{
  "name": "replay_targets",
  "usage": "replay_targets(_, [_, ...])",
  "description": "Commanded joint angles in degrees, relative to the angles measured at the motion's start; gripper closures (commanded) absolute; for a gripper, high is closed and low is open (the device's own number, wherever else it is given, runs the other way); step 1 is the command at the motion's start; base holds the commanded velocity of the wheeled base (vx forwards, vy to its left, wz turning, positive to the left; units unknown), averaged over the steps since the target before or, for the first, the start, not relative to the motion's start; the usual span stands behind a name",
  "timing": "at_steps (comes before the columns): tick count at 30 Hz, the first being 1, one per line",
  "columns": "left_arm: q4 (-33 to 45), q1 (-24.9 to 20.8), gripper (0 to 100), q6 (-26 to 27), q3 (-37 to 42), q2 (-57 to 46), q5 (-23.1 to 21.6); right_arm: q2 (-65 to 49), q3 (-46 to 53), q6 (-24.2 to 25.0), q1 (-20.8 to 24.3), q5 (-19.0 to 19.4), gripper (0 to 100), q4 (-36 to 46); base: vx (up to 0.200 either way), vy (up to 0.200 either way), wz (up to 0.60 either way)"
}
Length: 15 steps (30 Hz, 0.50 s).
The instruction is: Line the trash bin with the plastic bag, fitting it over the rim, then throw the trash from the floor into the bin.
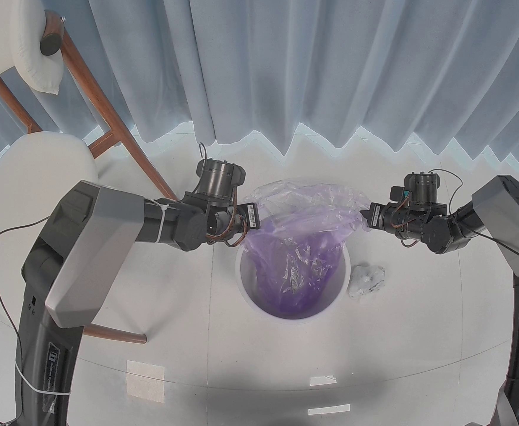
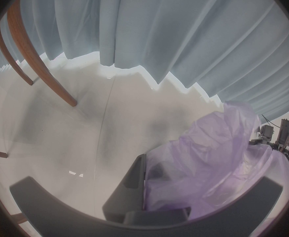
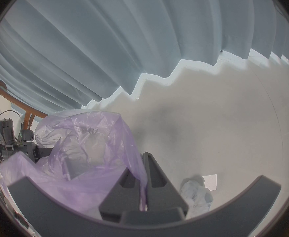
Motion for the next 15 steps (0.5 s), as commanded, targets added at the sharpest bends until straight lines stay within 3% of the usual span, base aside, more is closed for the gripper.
replay_targets(1, [0.0,1.5,100,-0.4,-2.0,2.0,0.0,2.2,-0.9,0.0,-0.4,0.1,100,-0.3,0.0,0.0,0.0])
replay_targets(15, [14.8,3.0,100,-1.5,-2.6,-1.1,-0.1,1.8,4.7,-0.2,0.2,0.6,100,-0.5,0.0,0.0,0.0])
